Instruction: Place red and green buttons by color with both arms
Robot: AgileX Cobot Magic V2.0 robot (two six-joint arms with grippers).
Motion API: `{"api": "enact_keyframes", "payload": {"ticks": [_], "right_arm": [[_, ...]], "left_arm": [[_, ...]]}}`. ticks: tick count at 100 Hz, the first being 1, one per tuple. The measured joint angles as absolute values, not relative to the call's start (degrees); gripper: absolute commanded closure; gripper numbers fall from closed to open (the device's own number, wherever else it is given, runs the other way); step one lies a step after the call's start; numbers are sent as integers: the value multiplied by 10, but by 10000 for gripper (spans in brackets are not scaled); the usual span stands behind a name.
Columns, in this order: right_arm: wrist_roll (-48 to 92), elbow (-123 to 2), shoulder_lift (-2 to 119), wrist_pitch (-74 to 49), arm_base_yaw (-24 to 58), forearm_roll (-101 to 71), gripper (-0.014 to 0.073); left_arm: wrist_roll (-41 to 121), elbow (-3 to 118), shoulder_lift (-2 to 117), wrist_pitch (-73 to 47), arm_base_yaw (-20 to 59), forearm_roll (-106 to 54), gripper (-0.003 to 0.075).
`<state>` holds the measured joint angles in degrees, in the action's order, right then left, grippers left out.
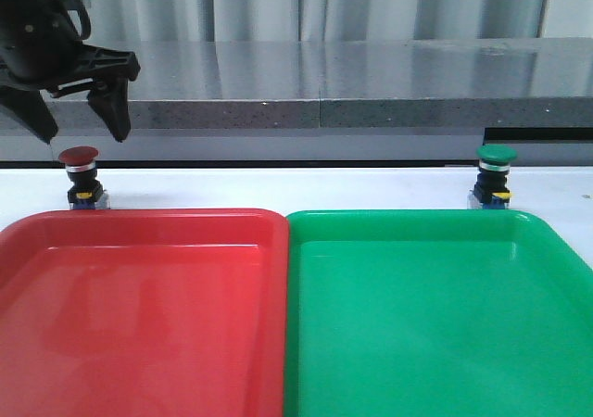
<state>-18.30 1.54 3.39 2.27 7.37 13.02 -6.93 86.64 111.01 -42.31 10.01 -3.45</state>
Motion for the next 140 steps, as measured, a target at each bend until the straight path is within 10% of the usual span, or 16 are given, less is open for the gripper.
{"api": "enact_keyframes", "payload": {"ticks": [46,96,140], "right_arm": [[-183,15,34,23,74,130,651],[-183,15,34,23,74,130,651],[-183,15,34,23,74,130,651]], "left_arm": [[-71,870,1155,-436,97,-37,173],[-71,871,1155,-426,97,-37,610],[-71,872,1081,-454,98,-64,644]]}}
